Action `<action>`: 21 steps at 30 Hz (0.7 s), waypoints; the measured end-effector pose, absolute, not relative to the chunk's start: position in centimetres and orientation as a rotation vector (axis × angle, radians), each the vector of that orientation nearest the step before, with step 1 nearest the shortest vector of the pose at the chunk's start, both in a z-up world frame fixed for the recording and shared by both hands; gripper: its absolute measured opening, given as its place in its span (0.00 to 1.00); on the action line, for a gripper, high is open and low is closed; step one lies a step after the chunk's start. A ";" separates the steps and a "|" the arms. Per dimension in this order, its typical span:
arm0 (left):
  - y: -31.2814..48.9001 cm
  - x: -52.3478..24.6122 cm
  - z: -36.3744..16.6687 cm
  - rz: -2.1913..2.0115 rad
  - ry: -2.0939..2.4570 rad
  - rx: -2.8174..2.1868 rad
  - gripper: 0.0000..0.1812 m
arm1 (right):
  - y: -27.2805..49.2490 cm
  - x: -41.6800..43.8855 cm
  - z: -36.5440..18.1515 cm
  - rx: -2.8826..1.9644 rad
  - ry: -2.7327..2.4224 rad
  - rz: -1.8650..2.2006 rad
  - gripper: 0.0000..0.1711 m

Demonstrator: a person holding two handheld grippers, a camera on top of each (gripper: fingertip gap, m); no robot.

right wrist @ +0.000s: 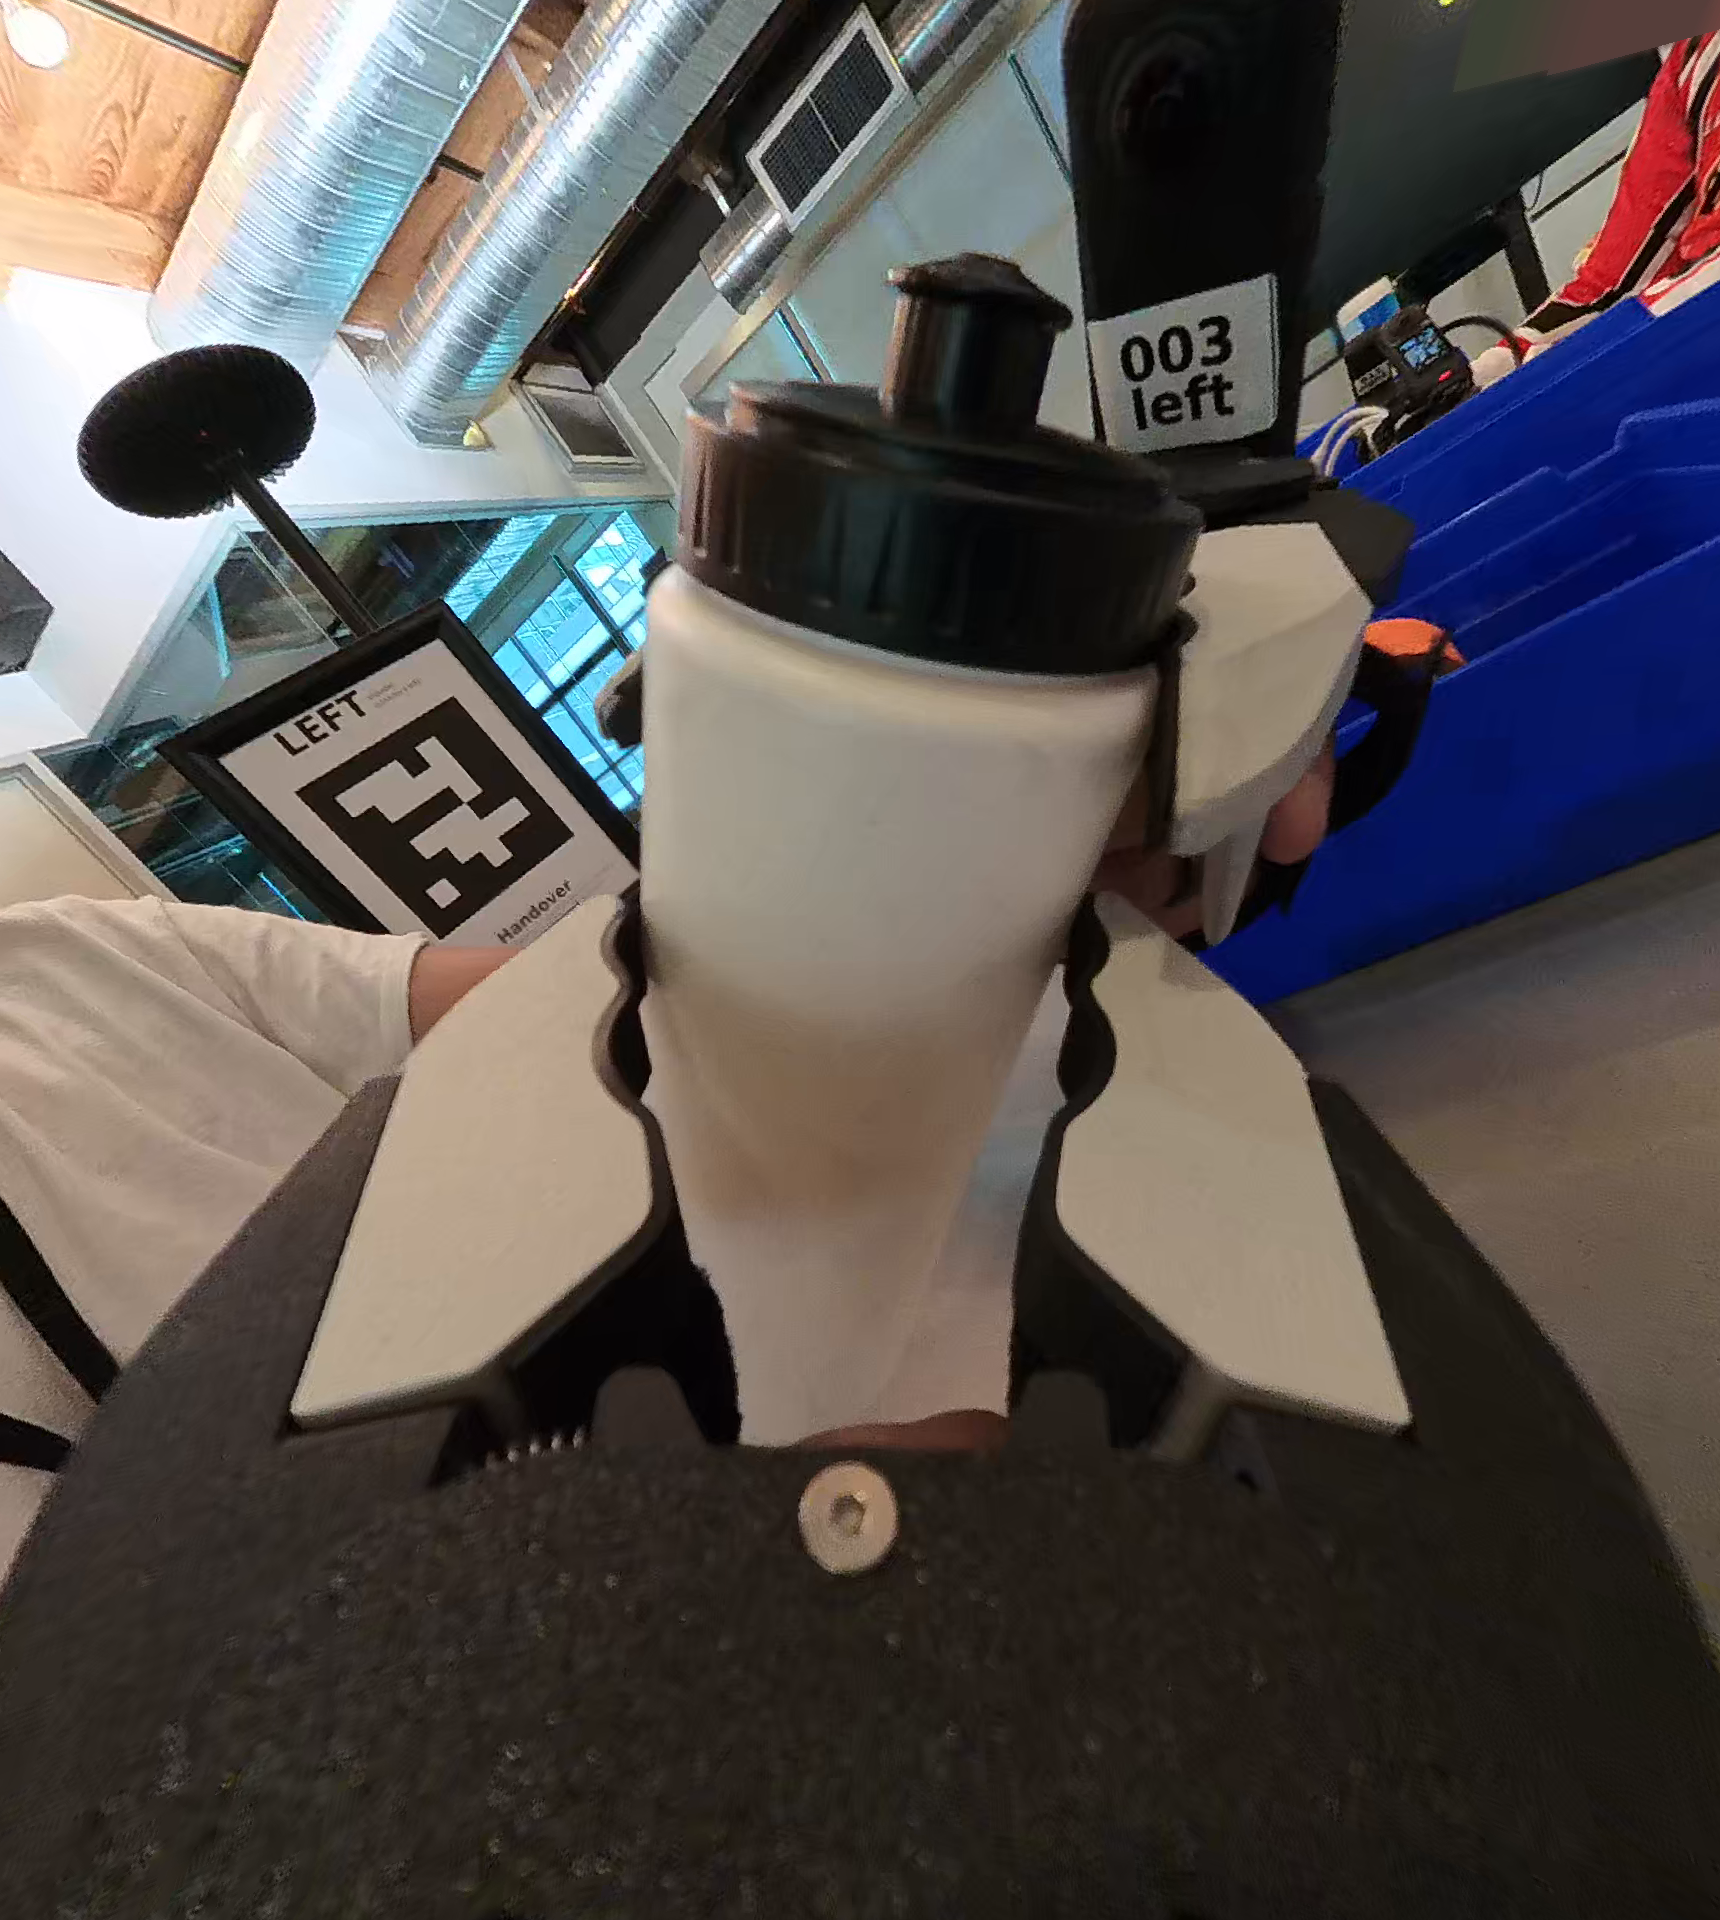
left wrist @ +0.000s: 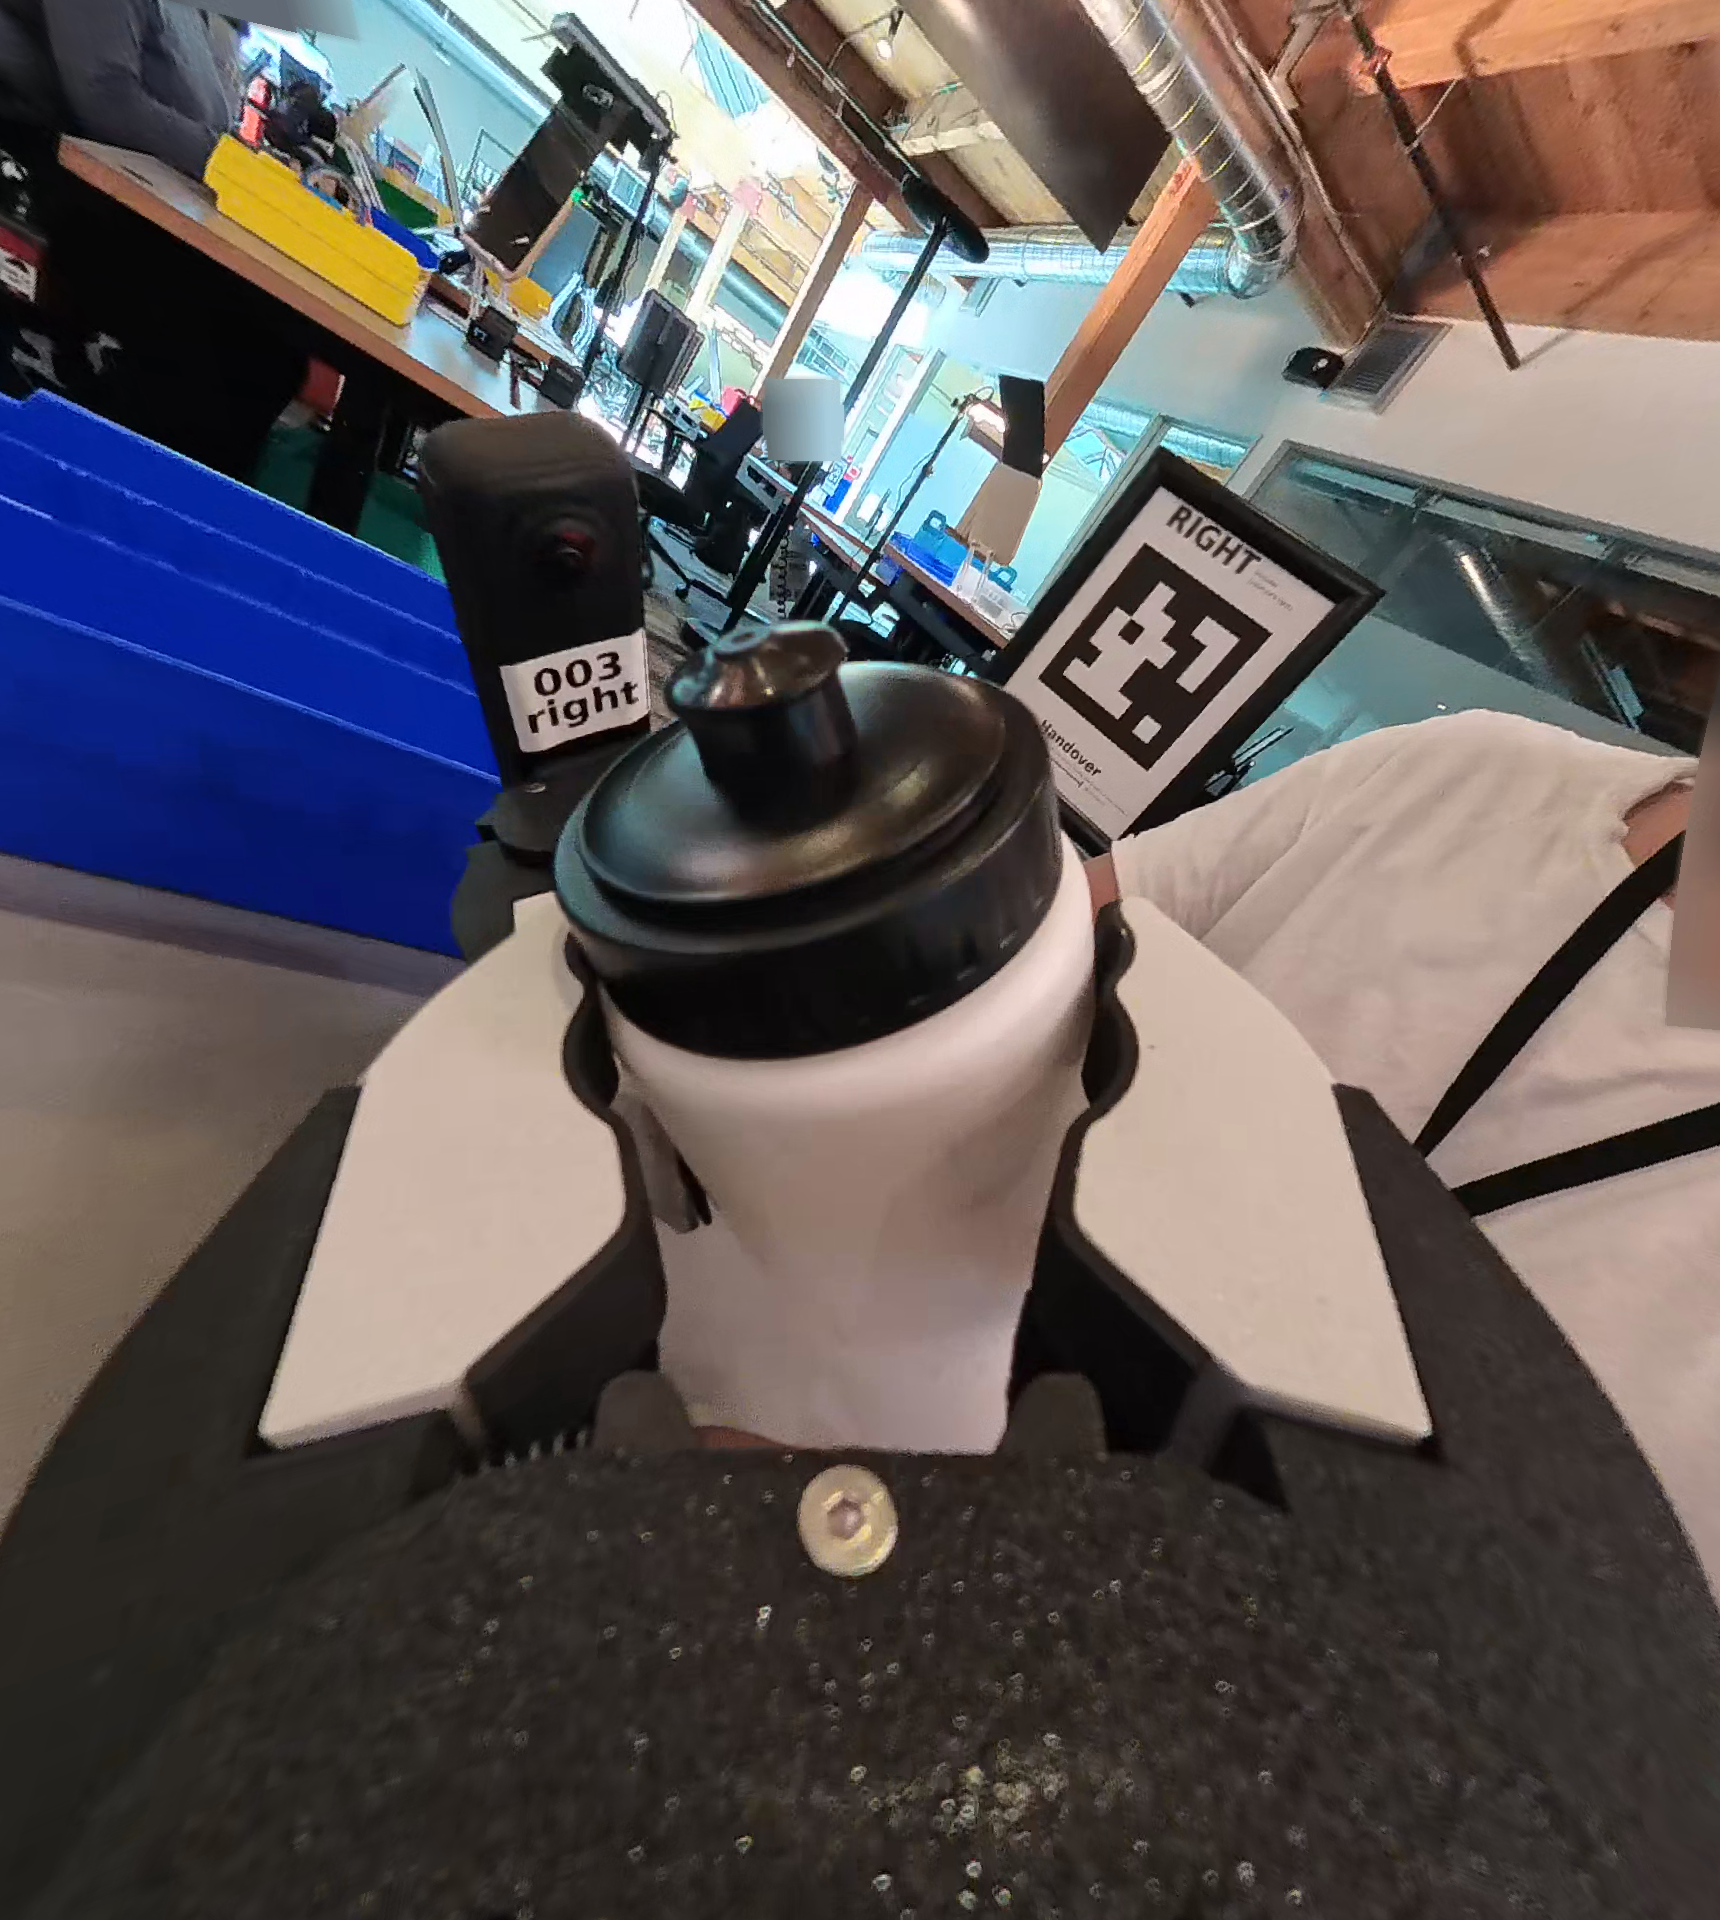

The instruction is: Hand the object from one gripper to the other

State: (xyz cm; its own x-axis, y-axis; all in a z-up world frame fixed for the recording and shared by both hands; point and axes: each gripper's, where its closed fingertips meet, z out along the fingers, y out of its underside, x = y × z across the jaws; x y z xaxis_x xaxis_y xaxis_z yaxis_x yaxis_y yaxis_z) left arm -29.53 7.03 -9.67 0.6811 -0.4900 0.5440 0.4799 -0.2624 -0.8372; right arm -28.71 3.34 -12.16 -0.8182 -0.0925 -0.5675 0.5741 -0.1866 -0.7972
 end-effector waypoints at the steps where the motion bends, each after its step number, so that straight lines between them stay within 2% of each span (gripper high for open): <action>1: 7.0 -29.6 -9.7 -0.913 0.012 -1.593 0.49 | 3.4 -28.8 -12.2 0.559 1.640 -2.050 0.45; 7: 6.8 -31.4 -9.6 -0.743 -0.026 -1.599 0.49 | 4.2 -30.4 -12.4 0.707 1.693 -2.075 0.42; 15: 6.1 -38.0 -10.5 -0.173 -0.304 -1.820 0.49 | 6.9 -35.9 -13.7 1.346 2.346 -2.118 0.54; 18: 5.5 -40.2 -10.2 0.063 -0.472 -1.848 0.49 | 7.3 -36.6 -14.1 1.642 2.608 -2.054 0.53; 21: 5.3 -40.6 -9.4 0.196 -0.561 -1.848 0.49 | 5.7 -36.0 -14.5 1.730 2.778 -2.023 0.55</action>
State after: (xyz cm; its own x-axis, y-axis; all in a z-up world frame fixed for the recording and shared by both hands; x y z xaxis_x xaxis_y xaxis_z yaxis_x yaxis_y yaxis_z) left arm -40.60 5.25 -9.44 0.8724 0.4687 0.1386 0.2807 -0.2484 -0.9271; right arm -36.03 5.65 -14.55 -0.4050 0.9129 0.0517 0.2307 0.1568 -0.9603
